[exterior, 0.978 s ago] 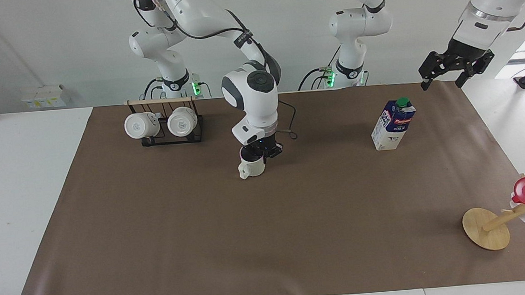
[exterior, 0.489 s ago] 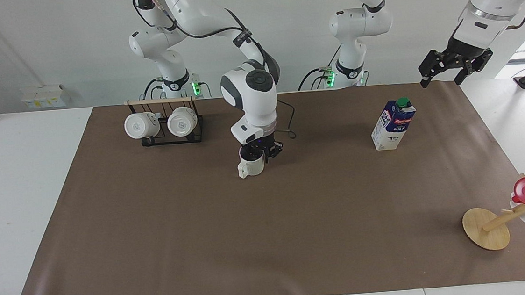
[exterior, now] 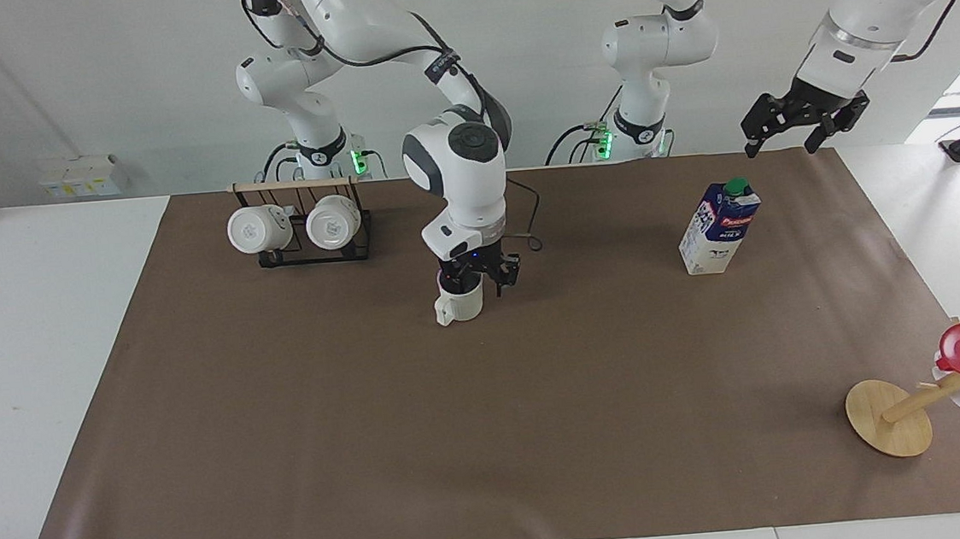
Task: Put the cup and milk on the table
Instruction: 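Lower the black mug onto the table while the left gripper grasps the carton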
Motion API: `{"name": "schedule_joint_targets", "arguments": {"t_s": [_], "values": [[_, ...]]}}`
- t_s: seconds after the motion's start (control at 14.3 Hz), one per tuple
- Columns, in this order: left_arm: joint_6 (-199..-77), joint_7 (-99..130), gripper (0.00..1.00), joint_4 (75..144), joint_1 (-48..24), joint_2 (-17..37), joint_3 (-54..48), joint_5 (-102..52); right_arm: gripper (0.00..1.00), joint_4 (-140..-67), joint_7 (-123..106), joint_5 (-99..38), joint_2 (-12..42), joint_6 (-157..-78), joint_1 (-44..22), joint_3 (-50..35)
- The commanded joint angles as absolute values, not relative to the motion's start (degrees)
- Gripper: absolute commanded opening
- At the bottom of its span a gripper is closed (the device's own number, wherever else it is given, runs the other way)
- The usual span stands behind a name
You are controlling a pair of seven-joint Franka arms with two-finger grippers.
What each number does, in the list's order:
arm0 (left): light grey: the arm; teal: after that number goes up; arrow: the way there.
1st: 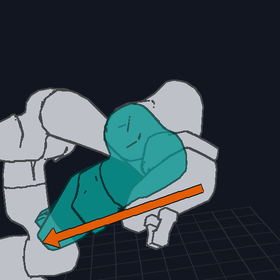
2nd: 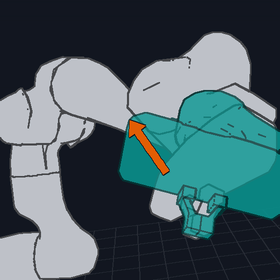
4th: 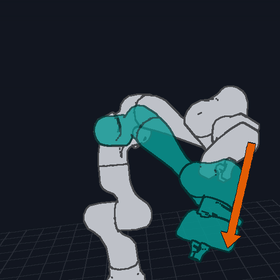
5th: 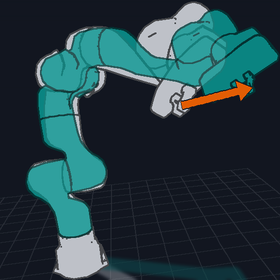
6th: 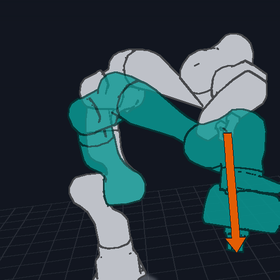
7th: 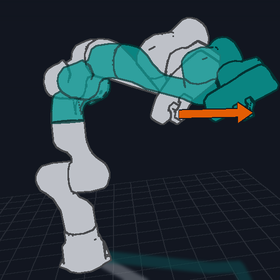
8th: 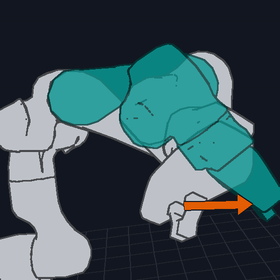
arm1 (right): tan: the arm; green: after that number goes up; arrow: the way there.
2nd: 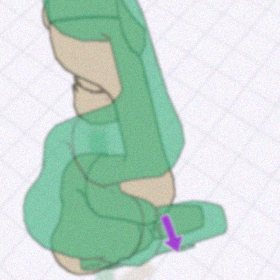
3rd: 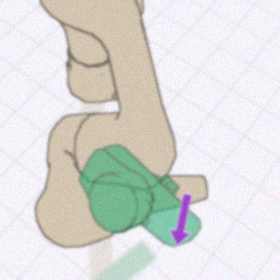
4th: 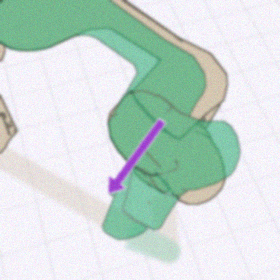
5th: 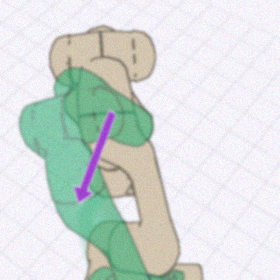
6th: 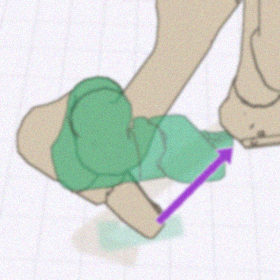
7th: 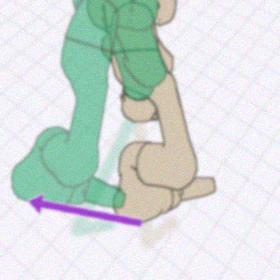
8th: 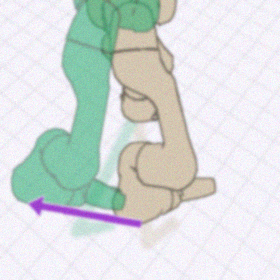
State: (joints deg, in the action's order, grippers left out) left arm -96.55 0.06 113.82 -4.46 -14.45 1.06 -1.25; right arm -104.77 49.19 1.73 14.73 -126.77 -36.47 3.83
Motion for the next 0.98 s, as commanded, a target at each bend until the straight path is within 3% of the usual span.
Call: {"name": "schedule_joint_targets", "arguments": {"t_s": [0.0,0.28,0.91], "values": [[-100.9,0.0,1.00,120.4,-5.4,-18.8,1.8,-1.2,1.00,-105.5,46.3,2.9,9.3,-123.3,-34.1,3.8],[-108.5,-3.6,1.00,129.9,-5.4,-25.2,1.8,-0.4,1.00,-104.2,39.2,2.7,5.9,-116.4,-30.1,4.0],[-117.2,-8.8,1.00,137.7,-4.6,-27.2,1.9,0.3,1.00,-104.5,17.7,1.8,-0.7,-103.5,-13.9,4.0]]}}
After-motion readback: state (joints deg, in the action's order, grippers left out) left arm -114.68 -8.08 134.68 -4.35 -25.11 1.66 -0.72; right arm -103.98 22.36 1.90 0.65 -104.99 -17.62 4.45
